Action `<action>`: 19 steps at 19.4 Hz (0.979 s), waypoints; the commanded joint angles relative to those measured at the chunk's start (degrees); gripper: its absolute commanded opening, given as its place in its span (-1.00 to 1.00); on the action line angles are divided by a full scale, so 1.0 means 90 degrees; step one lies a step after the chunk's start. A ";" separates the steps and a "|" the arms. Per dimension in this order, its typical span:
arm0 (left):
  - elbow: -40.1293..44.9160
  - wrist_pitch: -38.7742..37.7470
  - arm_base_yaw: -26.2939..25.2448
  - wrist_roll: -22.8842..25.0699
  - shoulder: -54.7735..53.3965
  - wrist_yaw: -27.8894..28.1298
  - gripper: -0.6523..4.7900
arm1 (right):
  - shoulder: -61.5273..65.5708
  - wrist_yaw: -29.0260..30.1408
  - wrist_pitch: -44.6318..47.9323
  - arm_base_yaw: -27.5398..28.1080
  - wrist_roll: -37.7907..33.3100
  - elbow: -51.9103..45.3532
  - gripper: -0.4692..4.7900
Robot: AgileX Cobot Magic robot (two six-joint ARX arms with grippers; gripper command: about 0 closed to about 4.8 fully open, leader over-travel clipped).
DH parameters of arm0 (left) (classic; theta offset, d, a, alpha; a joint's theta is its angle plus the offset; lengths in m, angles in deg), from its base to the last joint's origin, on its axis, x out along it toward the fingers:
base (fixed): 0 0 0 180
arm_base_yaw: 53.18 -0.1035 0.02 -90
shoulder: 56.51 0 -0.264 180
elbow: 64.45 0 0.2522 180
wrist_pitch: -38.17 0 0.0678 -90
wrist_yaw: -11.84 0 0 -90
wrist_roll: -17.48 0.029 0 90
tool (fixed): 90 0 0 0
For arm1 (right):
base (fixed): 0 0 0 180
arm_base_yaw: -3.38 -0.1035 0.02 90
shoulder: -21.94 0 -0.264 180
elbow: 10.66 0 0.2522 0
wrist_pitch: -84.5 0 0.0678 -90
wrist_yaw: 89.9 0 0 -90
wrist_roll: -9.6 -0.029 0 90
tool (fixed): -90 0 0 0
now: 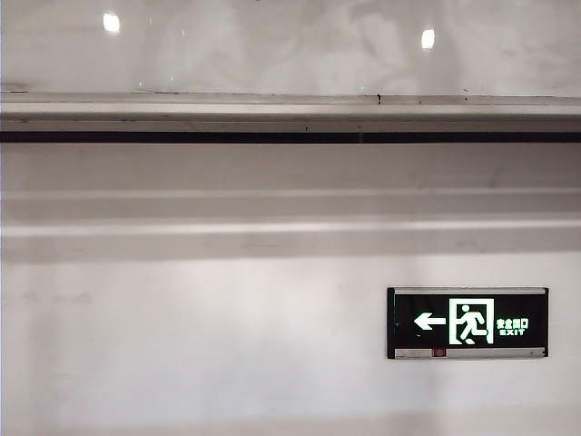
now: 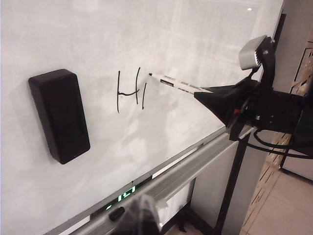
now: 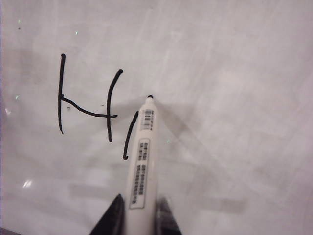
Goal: Take a marker from the whiteboard tray, write "Hi!" on the whiteboard, and then put the marker back vertically into the whiteboard tray.
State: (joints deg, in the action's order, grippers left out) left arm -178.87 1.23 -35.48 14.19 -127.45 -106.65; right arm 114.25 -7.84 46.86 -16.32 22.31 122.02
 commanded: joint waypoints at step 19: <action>-0.0029 0.0066 0.0000 0.0000 0.0022 -0.0126 -0.78 | 0.0041 0.0121 0.0163 -0.0015 -0.0029 0.0041 -0.83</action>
State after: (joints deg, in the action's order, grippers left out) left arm -178.87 1.23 -35.48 14.17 -127.45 -107.44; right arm 114.73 -6.16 47.28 -16.48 22.31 122.04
